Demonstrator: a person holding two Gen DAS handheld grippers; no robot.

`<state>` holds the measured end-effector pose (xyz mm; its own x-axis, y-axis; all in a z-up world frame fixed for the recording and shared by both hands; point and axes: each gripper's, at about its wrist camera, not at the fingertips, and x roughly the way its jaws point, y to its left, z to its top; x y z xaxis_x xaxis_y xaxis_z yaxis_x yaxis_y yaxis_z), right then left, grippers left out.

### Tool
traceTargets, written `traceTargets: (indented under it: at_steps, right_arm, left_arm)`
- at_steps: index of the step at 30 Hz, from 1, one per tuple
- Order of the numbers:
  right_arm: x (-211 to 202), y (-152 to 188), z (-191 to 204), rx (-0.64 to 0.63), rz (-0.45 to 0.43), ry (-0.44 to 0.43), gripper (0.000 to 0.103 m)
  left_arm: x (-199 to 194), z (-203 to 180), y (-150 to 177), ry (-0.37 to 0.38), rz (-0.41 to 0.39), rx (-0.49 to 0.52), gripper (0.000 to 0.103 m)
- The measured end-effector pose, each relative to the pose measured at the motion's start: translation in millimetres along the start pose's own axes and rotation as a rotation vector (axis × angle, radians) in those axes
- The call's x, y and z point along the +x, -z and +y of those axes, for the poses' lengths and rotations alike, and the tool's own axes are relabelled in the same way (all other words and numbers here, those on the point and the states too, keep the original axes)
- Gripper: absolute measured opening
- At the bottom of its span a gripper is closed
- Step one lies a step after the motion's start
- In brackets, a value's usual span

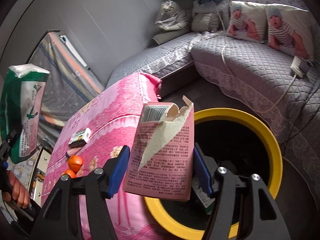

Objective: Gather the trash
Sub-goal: 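Carry both items over the yellow bin and open both tools to drop them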

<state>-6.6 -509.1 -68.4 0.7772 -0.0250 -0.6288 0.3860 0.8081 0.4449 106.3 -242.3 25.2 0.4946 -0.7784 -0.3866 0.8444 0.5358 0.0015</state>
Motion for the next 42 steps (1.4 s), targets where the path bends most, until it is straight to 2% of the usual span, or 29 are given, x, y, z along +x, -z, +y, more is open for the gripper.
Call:
traceTargets:
  at_steps: [3,10,14,25,32,36,39,41,42]
  right_arm:
    - [3,3,-8,0.000,-0.013,0.054,0.059]
    - [16,5,-28,0.024,-0.011,0.118,0.060]
    - [28,7,-44,0.064,0.011,0.119,0.060]
    - [44,15,-71,0.127,0.058,0.140,0.061]
    - [45,22,-90,0.167,0.068,0.143,0.062]
    - [43,24,-96,0.170,0.072,0.151,0.063]
    - [39,25,-100,0.179,0.074,0.139,0.068]
    - [36,27,-101,0.177,0.068,0.160,0.076]
    - [34,27,-102,0.178,0.062,0.169,0.076]
  left_arm:
    - [7,-14,-1,0.045,0.003,0.018,0.030]
    - [27,-43,-7,0.114,0.013,0.050,0.030]
    - [40,-57,-8,0.144,0.024,0.070,0.030]
    - [115,-82,8,0.195,0.160,0.091,0.030]
    - [177,-98,21,0.244,0.272,0.052,0.031]
    - [200,-99,21,0.256,0.298,0.024,0.032]
    - [207,-97,19,0.253,0.294,0.010,0.041]
    - [207,-92,18,0.261,0.287,-0.015,0.069]
    - [205,-89,18,0.255,0.276,-0.026,0.076]
